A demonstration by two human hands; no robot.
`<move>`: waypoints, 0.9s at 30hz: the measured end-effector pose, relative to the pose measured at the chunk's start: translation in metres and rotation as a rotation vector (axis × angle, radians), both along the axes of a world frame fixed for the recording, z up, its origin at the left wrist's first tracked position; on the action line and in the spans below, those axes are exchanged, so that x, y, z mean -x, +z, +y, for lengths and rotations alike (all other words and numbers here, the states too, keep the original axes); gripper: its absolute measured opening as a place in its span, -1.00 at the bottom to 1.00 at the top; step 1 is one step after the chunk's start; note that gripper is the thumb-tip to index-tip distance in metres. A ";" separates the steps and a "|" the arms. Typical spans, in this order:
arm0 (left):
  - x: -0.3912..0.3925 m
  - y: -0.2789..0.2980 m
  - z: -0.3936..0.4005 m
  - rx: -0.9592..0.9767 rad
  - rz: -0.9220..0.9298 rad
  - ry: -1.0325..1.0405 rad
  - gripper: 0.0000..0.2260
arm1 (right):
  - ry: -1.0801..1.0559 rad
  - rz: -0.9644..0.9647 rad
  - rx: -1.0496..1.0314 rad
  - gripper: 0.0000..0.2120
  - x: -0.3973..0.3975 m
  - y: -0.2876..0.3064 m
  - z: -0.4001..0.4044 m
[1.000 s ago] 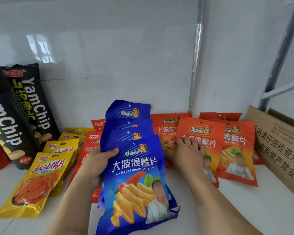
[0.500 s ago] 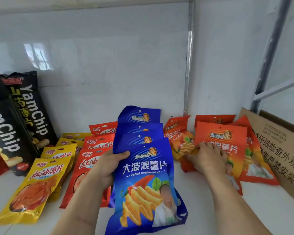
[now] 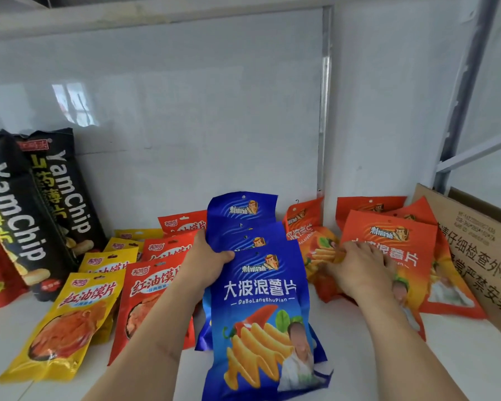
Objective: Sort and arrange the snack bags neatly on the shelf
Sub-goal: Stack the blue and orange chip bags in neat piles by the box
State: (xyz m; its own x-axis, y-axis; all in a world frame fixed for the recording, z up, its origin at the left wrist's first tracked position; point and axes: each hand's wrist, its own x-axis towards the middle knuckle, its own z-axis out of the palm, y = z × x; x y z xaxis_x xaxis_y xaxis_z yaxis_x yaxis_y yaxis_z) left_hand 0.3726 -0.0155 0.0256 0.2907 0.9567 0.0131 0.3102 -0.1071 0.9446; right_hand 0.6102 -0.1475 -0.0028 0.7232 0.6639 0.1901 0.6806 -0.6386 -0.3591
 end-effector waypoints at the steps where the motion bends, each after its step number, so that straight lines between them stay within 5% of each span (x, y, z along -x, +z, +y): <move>1: -0.002 -0.002 -0.001 -0.018 -0.001 -0.001 -0.46 | 0.011 -0.010 -0.024 -0.43 0.003 0.003 -0.002; 7: -0.003 -0.016 -0.001 -0.048 -0.050 0.066 -0.45 | 0.198 0.002 -0.517 -0.48 0.075 0.019 -0.028; 13: -0.002 -0.021 0.004 -0.065 -0.067 0.060 -0.44 | 0.393 0.093 -0.337 -0.22 0.137 -0.018 -0.033; 24: 0.004 -0.020 0.027 -0.104 0.057 0.000 -0.36 | 0.346 0.117 -0.371 -0.33 0.152 -0.030 0.008; 27: 0.005 -0.016 0.029 -0.182 0.146 0.003 -0.34 | 0.347 0.133 -0.420 -0.49 0.158 -0.034 0.023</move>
State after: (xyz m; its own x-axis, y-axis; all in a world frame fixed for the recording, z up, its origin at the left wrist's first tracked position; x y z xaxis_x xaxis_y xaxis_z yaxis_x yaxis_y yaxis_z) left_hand 0.3675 0.0136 0.0097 0.2996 0.9432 0.1434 0.4431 -0.2707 0.8546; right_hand 0.4520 -0.1248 -0.0366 0.5118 0.7543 0.4113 0.7567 -0.1691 -0.6315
